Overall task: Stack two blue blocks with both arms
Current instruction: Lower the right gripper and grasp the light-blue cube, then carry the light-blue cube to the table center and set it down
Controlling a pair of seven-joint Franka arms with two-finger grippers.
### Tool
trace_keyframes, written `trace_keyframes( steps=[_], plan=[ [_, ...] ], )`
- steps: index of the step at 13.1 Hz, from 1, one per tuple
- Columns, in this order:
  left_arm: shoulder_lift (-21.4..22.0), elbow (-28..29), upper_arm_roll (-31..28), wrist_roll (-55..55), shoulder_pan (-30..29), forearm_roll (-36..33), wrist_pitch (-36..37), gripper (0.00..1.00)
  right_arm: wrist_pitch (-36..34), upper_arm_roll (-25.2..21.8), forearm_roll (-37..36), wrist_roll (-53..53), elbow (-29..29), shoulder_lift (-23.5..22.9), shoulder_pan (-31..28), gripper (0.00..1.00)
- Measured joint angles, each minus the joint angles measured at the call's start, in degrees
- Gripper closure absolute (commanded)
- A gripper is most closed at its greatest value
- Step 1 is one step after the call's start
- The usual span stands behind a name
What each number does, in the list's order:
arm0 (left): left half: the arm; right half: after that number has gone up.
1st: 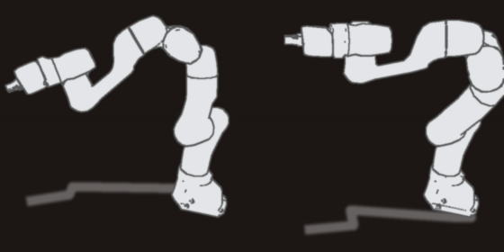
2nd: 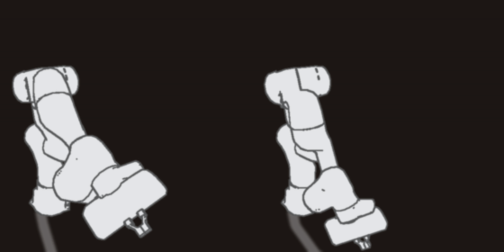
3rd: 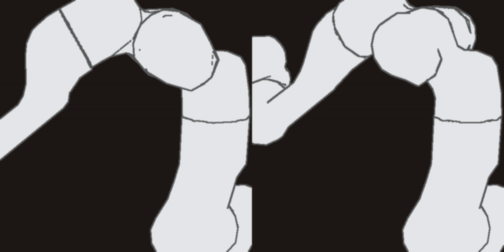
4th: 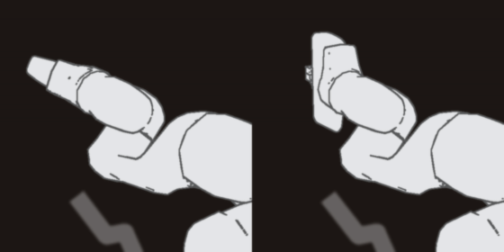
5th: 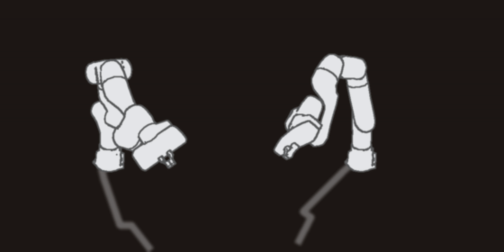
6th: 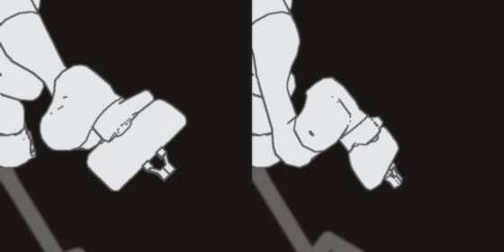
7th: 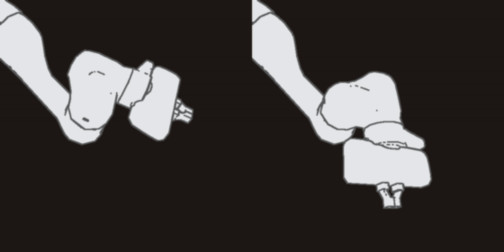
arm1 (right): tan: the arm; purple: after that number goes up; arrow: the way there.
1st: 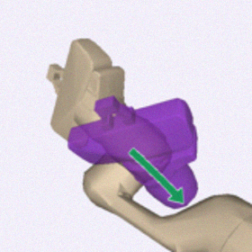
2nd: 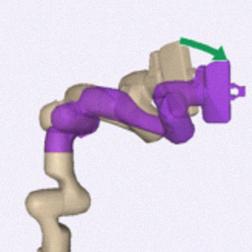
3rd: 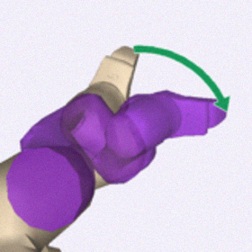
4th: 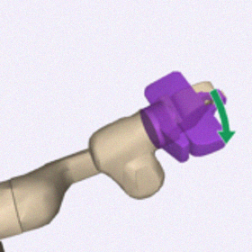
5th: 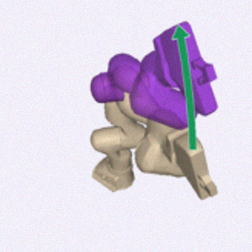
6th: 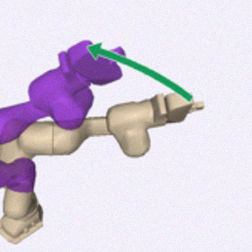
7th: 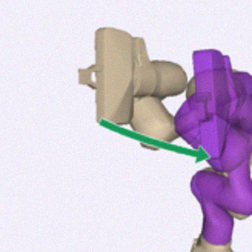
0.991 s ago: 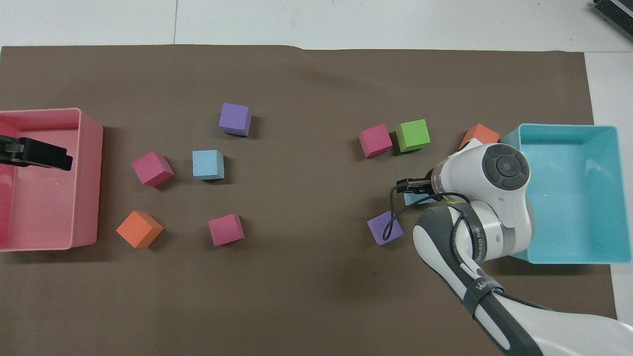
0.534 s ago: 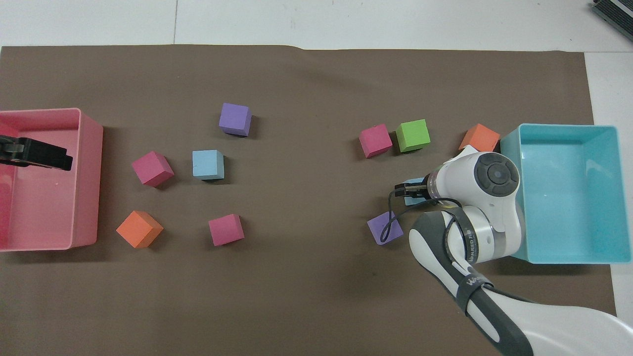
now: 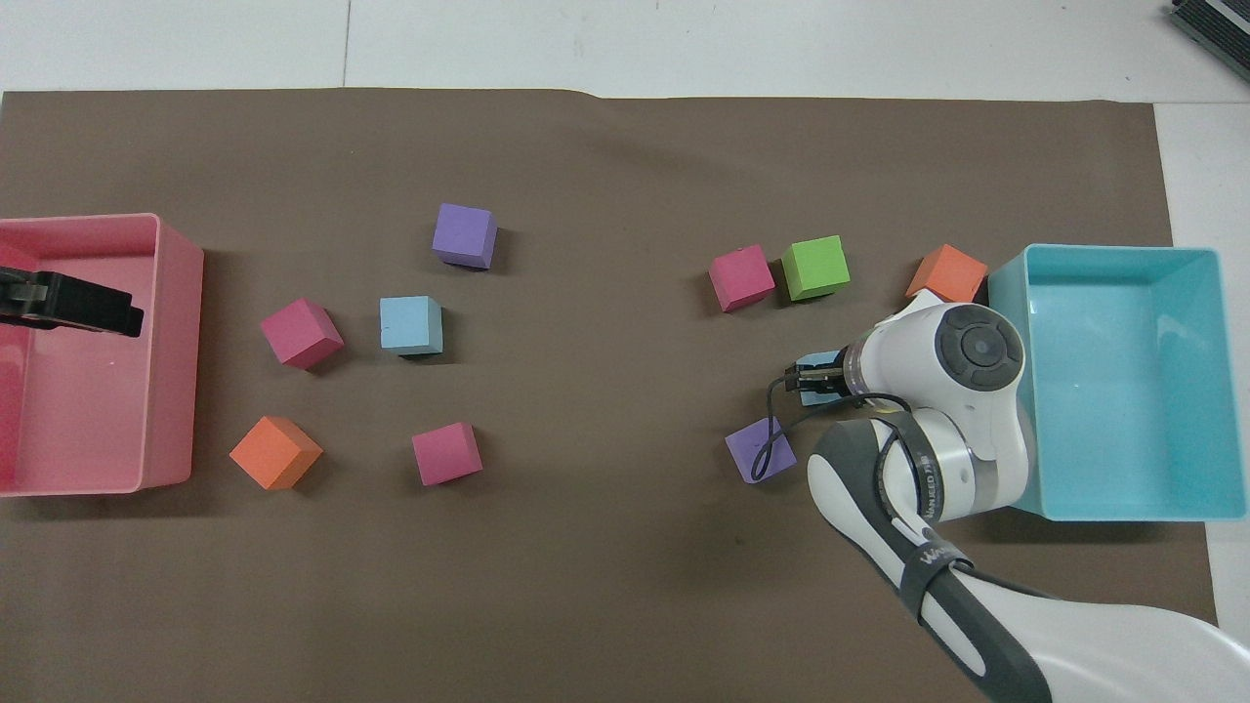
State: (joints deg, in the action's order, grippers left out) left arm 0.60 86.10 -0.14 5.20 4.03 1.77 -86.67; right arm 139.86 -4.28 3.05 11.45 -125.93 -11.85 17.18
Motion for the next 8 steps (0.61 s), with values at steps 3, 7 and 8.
trace_keyframes(
  steps=[3,7,8],
  plan=[
    [0.0,0.0,0.0,0.0,0.0,0.0,0.0,0.00,0.0,0.0,0.0,0.1,0.1,0.0,0.0,1.00],
    [0.0,0.0,0.0,0.0,0.0,0.0,0.0,0.00,-3.1,0.0,0.1,1.9,3.5,1.5,0.5,1.00],
    [0.0,0.0,0.0,0.0,0.0,0.0,0.0,0.00,-6.0,0.1,0.1,2.6,4.8,2.8,0.9,1.00]
  ],
)
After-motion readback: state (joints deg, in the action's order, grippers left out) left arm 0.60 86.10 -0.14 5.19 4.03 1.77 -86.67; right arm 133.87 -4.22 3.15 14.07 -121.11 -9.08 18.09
